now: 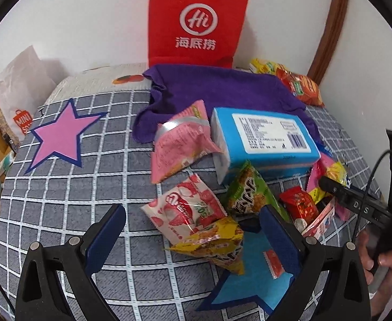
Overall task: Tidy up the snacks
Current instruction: 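Grasp the yellow triangular snack pack with the left gripper while the right grasps the pink-yellow chip bag, then carry the yellow pack and pink chip bag in both grippers over the purple towel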
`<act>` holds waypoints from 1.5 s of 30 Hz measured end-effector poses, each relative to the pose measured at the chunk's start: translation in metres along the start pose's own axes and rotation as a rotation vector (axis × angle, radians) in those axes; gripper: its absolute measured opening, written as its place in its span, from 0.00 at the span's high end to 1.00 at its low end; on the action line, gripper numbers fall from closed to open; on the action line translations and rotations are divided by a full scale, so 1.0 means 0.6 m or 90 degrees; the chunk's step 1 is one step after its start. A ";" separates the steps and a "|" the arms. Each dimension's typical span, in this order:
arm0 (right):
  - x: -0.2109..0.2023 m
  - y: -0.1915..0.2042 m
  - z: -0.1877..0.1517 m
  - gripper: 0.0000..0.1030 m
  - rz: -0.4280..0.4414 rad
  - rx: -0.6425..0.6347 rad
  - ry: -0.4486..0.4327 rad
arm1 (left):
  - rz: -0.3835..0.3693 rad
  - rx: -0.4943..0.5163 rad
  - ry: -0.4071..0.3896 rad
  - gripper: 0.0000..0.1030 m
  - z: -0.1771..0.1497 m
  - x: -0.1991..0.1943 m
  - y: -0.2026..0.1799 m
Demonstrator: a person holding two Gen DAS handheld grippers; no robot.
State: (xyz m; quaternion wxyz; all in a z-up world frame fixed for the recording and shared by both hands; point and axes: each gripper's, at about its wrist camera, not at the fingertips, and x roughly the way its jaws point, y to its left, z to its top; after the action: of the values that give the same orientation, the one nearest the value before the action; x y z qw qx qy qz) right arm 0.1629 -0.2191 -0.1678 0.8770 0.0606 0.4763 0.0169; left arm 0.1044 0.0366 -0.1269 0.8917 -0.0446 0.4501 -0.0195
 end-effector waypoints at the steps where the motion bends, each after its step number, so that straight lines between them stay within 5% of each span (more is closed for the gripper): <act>1: -0.001 0.002 0.000 0.20 -0.001 -0.004 -0.006 | 0.000 0.007 0.005 0.03 -0.002 0.006 -0.005; 3: -0.009 0.007 0.000 0.30 0.013 -0.014 -0.016 | -0.002 0.017 0.012 0.03 -0.007 0.015 -0.012; 9: -0.034 0.011 0.000 0.32 0.012 -0.030 -0.039 | 0.005 0.029 0.043 0.04 -0.024 0.040 -0.023; 18: -0.090 0.010 -0.001 0.32 0.026 -0.016 -0.080 | -0.005 0.045 0.060 0.58 -0.034 0.035 -0.029; 31: -0.147 0.028 -0.006 0.32 0.028 -0.034 -0.105 | 0.006 0.042 0.021 0.59 -0.018 -0.027 -0.014; 45: -0.198 0.041 0.055 0.32 0.024 -0.054 -0.151 | -0.005 0.033 -0.031 0.59 0.070 -0.067 -0.013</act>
State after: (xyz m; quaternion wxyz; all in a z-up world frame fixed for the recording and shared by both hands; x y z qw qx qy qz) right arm 0.1261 -0.2079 -0.0480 0.9284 0.0337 0.3671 0.0462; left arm 0.1140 0.0345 -0.0691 0.9031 -0.0237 0.4275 -0.0337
